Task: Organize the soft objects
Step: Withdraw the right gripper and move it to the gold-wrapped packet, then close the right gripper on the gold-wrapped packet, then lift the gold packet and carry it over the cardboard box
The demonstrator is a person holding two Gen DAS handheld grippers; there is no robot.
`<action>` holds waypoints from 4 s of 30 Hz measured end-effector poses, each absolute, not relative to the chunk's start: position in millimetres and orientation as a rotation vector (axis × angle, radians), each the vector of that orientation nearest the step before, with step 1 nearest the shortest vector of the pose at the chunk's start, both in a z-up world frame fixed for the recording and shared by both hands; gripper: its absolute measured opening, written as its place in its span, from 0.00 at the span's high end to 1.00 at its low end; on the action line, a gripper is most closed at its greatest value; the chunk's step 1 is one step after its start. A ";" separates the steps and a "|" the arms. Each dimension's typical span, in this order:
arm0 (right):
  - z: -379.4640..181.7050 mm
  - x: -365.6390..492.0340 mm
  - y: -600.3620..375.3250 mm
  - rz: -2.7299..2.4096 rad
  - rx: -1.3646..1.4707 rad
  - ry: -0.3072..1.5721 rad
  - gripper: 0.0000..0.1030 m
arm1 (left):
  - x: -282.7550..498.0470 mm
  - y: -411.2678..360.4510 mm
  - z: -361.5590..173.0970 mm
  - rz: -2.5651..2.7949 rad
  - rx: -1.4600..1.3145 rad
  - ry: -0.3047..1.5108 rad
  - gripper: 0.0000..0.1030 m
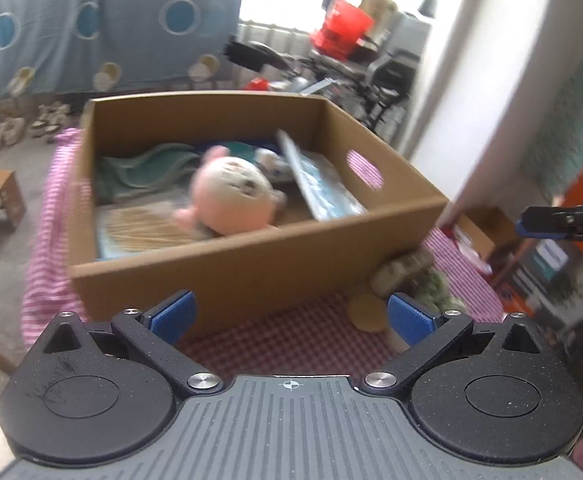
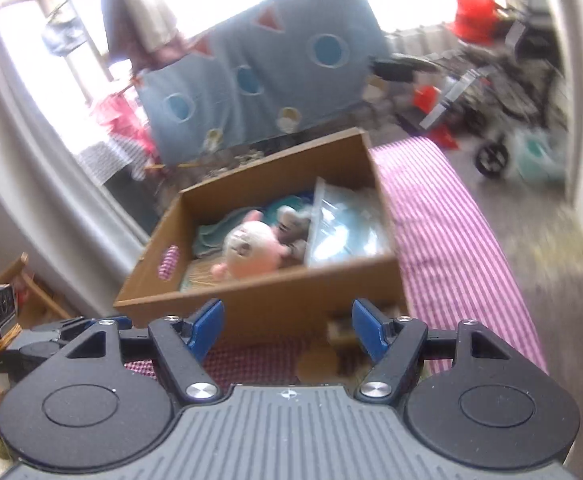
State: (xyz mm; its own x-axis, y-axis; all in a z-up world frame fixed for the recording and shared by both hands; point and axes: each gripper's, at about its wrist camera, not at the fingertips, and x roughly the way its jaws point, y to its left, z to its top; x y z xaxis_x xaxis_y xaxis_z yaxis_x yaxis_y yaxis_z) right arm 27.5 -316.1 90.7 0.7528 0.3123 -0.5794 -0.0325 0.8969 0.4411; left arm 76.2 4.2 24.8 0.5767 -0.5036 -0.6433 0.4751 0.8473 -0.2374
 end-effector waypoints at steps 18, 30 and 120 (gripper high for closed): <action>16.2 33.7 -358.6 0.087 0.533 0.648 0.42 | 72.2 -146.8 -23.8 -0.765 0.314 0.720 0.27; -21.7 79.9 -366.0 0.147 0.580 0.713 0.57 | 91.1 -178.6 -43.2 -0.797 0.357 0.767 0.55; 13.6 264.5 -232.2 0.449 0.391 1.298 0.61 | 178.3 -28.2 -7.5 -0.628 -0.217 0.931 0.46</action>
State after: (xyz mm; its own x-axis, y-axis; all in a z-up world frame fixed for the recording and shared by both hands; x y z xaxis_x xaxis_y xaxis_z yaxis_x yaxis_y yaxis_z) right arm 264.5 -232.2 13.6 0.2065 0.5243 -0.8261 -0.0975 0.8511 0.5158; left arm 178.3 -28.2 -7.5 0.4355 -0.5902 -0.6797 0.4097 0.8023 -0.4341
